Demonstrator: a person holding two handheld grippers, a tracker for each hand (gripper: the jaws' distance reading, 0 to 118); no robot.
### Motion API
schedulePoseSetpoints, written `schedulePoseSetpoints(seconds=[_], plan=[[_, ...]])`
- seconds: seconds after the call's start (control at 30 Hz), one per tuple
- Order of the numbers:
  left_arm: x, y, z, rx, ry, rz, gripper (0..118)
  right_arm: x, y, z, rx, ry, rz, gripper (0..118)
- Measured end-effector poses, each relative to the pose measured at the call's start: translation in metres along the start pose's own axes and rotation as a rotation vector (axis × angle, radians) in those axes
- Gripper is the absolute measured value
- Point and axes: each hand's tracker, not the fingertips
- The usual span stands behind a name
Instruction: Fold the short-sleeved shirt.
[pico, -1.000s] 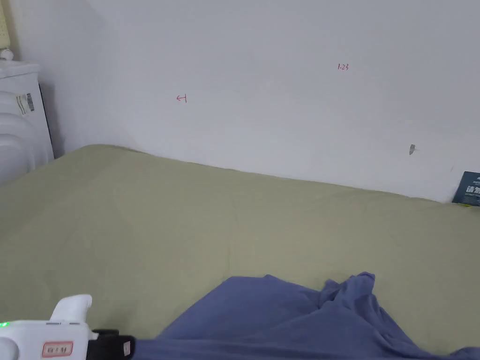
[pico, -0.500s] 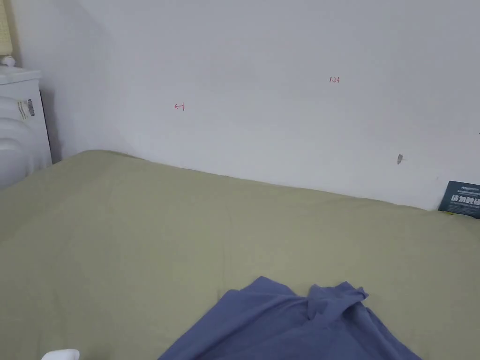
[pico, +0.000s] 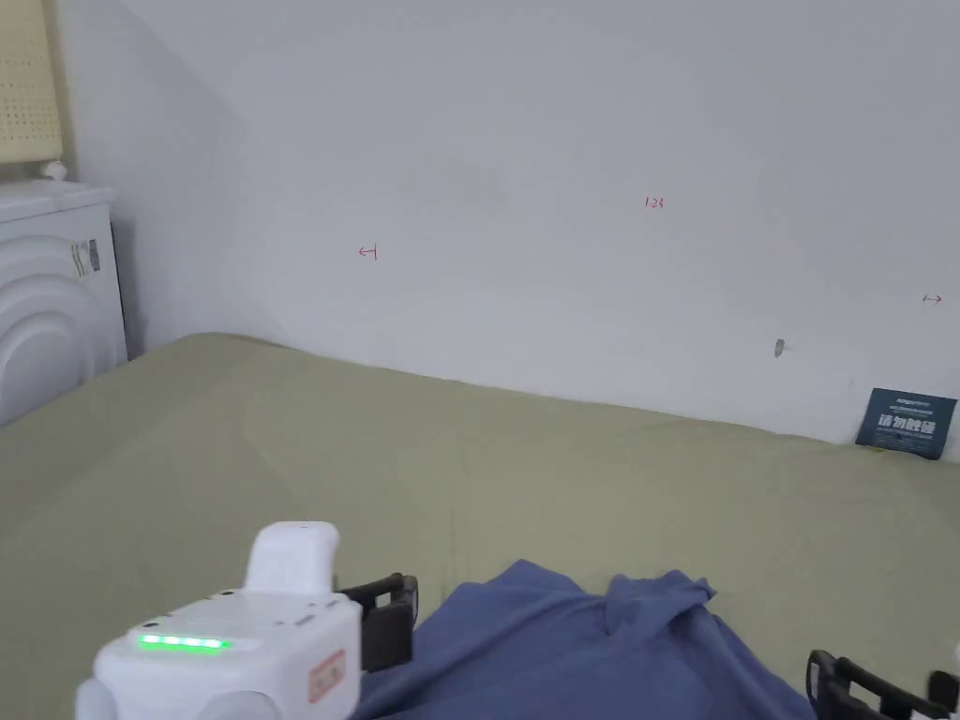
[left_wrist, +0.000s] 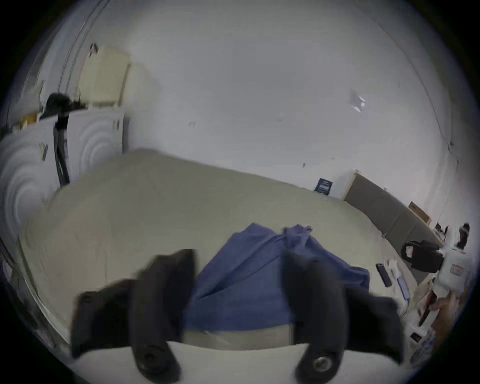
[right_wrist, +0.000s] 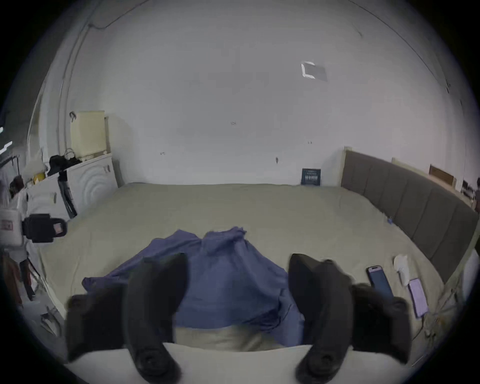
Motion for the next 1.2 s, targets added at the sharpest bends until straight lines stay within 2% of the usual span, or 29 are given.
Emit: schedulePoseSetpoints(seconds=[0.03, 0.07, 0.13, 0.2, 0.3, 0.4, 0.47, 0.63, 0.67, 0.7, 0.73, 0.77, 0.83, 0.9, 1.03, 1.17, 1.2], plan=[[0.015, -0.007, 0.009, 0.006, 0.023, -0.027, 19, -0.009, -0.004, 0.011, 0.012, -0.003, 0.03, 19], [0.027, -0.015, 0.016, 0.007, 0.043, -0.051, 7, -0.015, -0.009, 0.02, 0.014, -0.015, 0.039, 3], [0.046, -0.038, 0.035, 0.011, 0.047, -0.076, 0, -0.027, -0.024, 0.04, 0.027, -0.028, 0.082, 2], [0.058, -0.062, 0.053, 0.015, 0.033, -0.086, 0, -0.034, -0.04, 0.058, 0.026, -0.01, 0.077, 2], [0.072, -0.103, 0.076, 0.01, 0.005, -0.102, 0, -0.044, -0.065, 0.077, 0.01, 0.043, 0.011, 2], [0.075, -0.128, 0.08, -0.037, -0.023, -0.119, 0, -0.055, -0.079, 0.078, -0.03, 0.073, 0.042, 2], [0.07, -0.132, 0.073, -0.087, -0.035, -0.109, 0, -0.06, -0.082, 0.071, -0.066, 0.091, 0.055, 2], [0.02, -0.104, 0.045, -0.099, -0.002, -0.063, 0, -0.049, -0.078, 0.059, -0.073, 0.109, 0.013, 2], [0.006, -0.098, 0.038, -0.114, 0.046, -0.076, 10, -0.045, -0.077, 0.056, -0.078, 0.11, 0.004, 2], [-0.01, -0.089, 0.026, -0.156, 0.088, -0.092, 54, -0.04, -0.076, 0.052, -0.09, 0.111, -0.007, 2], [-0.029, -0.081, 0.01, -0.243, 0.12, -0.09, 92, -0.035, -0.075, 0.049, -0.11, 0.116, -0.015, 2], [-0.047, -0.078, -0.006, -0.312, 0.126, -0.075, 116, -0.031, -0.075, 0.045, -0.128, 0.116, -0.029, 2], [-0.083, -0.072, -0.034, -0.403, 0.022, -0.001, 118, -0.022, -0.075, 0.035, -0.181, 0.143, -0.065, 2], [-0.106, -0.065, -0.055, -0.438, 0.08, 0.065, 118, -0.017, -0.077, 0.03, -0.185, 0.134, -0.077, 2], [-0.135, -0.074, -0.067, -0.437, 0.176, 0.061, 118, -0.013, -0.081, 0.02, -0.213, 0.122, -0.067, 2], [-0.145, -0.095, -0.087, -0.495, 0.149, 0.07, 118, -0.011, -0.084, 0.01, -0.24, 0.13, -0.078, 2], [-0.144, -0.098, -0.091, -0.511, 0.129, 0.071, 115, -0.012, -0.084, 0.008, -0.248, 0.131, -0.082, 2]])
